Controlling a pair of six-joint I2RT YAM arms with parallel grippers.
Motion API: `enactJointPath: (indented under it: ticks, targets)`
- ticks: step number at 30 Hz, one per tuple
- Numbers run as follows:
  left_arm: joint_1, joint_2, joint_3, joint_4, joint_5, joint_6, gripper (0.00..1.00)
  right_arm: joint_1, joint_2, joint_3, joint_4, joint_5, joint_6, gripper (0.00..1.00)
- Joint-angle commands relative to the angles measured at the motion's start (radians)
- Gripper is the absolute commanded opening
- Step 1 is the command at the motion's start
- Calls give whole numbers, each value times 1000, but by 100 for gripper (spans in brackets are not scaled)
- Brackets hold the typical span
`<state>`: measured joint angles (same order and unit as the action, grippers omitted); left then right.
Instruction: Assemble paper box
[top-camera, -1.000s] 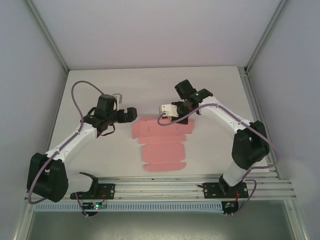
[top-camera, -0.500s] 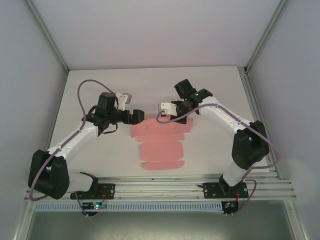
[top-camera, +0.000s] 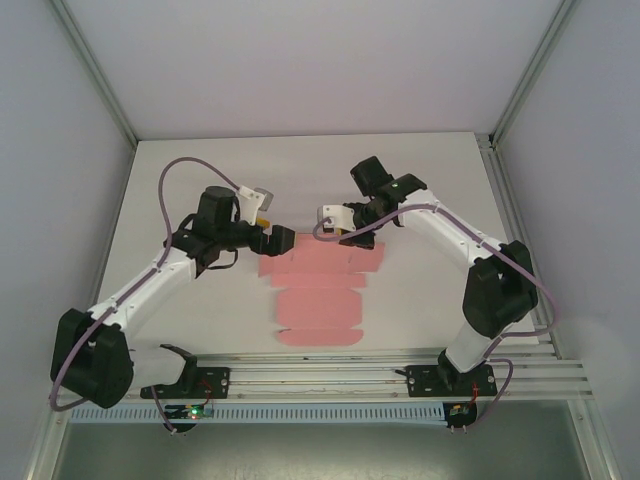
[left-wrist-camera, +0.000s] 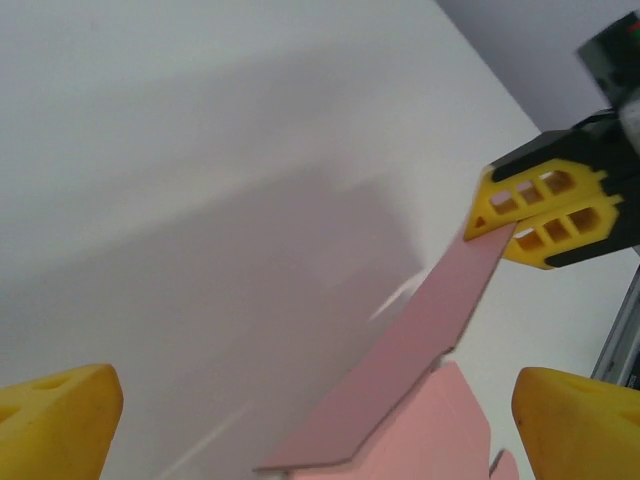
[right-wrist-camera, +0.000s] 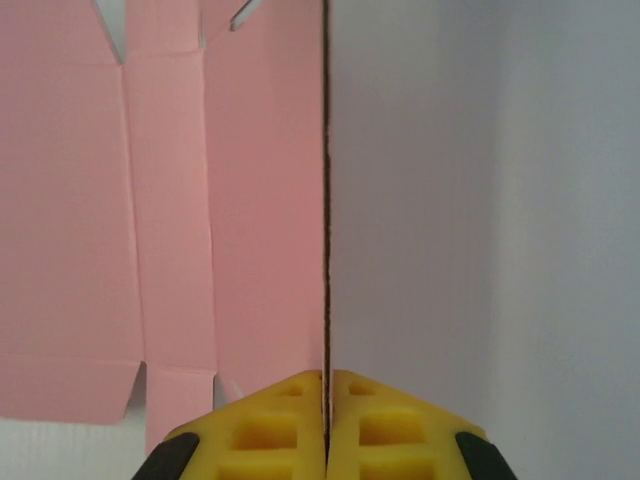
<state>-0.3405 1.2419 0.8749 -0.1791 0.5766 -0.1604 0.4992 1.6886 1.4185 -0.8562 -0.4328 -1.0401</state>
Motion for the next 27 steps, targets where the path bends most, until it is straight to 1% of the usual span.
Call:
enactJointPath:
  ticks: [1, 2, 5, 7, 9, 11, 12, 15, 16, 18, 22, 24, 25, 27]
  targets:
    - [-6, -18, 52, -53, 17, 110, 100, -16, 26, 36, -85, -77, -48, 0]
    - [-7, -12, 56, -54, 19, 111, 100, -18, 28, 39, -86, -89, -49, 0]
    - [-5, 20, 76, -77, 69, 136, 99, -23, 28, 52, -86, -121, -51, 0]
    - [-6, 31, 81, -94, 84, 154, 94, -27, 26, 63, -87, -132, -50, 0]
    - [-5, 28, 72, -94, 103, 168, 86, -34, 23, 71, -93, -141, -46, 0]
    - [-6, 20, 64, -94, 131, 183, 82, -43, 20, 79, -104, -163, -47, 0]
    - [-7, 16, 60, -94, 140, 185, 77, -48, 18, 83, -116, -175, -51, 0]
    - [-6, 8, 56, -78, 128, 167, 57, -51, 19, 89, -148, -185, -67, 0]
    - [-6, 10, 56, -69, 134, 162, 52, -48, 23, 89, -160, -180, -75, 0]
    - [-7, 12, 55, -46, 143, 148, 49, -38, 30, 89, -168, -168, -71, 0]
    - [-11, 21, 63, -20, 148, 126, 28, -20, 52, 96, -156, -125, -35, 0]
    - [-18, 24, 70, -24, 148, 126, 23, -19, 55, 98, -126, -112, 6, 0]
    - [-23, 24, 70, -22, 141, 125, 23, -16, 55, 92, -99, -95, 36, 0]
    - [-36, 24, 74, -19, 123, 120, 19, -5, 48, 74, -24, -52, 105, 0]
